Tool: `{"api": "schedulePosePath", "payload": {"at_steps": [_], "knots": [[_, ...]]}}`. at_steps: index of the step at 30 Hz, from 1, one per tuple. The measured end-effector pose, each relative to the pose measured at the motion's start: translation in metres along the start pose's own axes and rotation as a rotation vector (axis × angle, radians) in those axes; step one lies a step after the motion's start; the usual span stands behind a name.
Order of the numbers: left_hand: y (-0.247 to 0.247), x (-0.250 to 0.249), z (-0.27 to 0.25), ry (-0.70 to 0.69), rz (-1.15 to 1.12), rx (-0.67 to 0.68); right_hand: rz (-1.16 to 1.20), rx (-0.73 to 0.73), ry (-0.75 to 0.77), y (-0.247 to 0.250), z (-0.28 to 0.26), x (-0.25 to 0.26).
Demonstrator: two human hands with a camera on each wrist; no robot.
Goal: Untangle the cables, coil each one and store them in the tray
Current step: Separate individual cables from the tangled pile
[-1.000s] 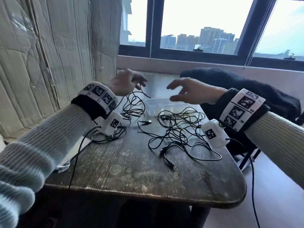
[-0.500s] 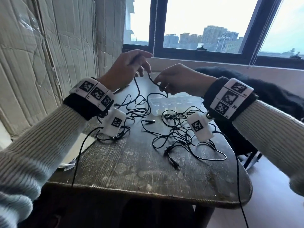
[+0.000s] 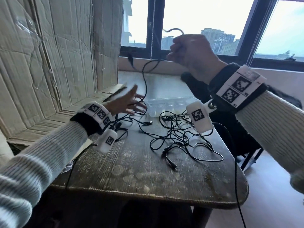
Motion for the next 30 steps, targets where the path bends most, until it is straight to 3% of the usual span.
{"api": "schedulePosePath", "payload": {"at_steps": [1,2,4,6,9,12,17,22,25,30], "knots": [[-0.011,0.015,-0.005,0.054,0.111,0.114,0.233,-0.071,-0.065,0.009,0.000,0.000],[-0.009,0.026,-0.004,0.070,0.177,0.134,0.413,-0.148,-0.095,0.021,0.002,-0.001],[0.004,0.022,-0.004,0.014,0.220,0.069,0.643,-0.291,-0.154,0.040,0.006,-0.005],[0.026,0.007,-0.007,-0.071,0.234,-0.049,0.612,-0.446,-0.226,0.066,0.006,-0.016],[0.052,-0.012,-0.011,-0.121,0.131,-0.124,0.274,-0.530,-0.236,0.102,0.009,-0.029],[0.055,-0.044,-0.014,-0.184,0.158,-0.161,-0.053,-0.392,-0.215,0.100,0.015,-0.040],[0.015,-0.098,-0.017,-0.339,0.110,-0.183,-0.473,0.023,-0.037,0.027,0.018,-0.035],[-0.030,-0.139,-0.022,-0.482,0.083,-0.151,-0.360,0.441,0.041,-0.051,-0.011,-0.032],[-0.041,-0.159,-0.028,-0.553,0.086,-0.157,-0.403,0.371,0.174,-0.056,-0.010,-0.024],[-0.032,-0.162,-0.031,-0.576,0.007,-0.272,-0.444,0.168,0.044,-0.019,0.004,-0.026]]}}
Point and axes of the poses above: each hand's wrist, its own z-axis towards the middle knuckle, its own y-axis out of the back of the hand, x = y × z, the point moved 9 cm from there along z, towards the middle knuckle, and after that the axes turned 15 degrees about -z, right-handed, at the moved point
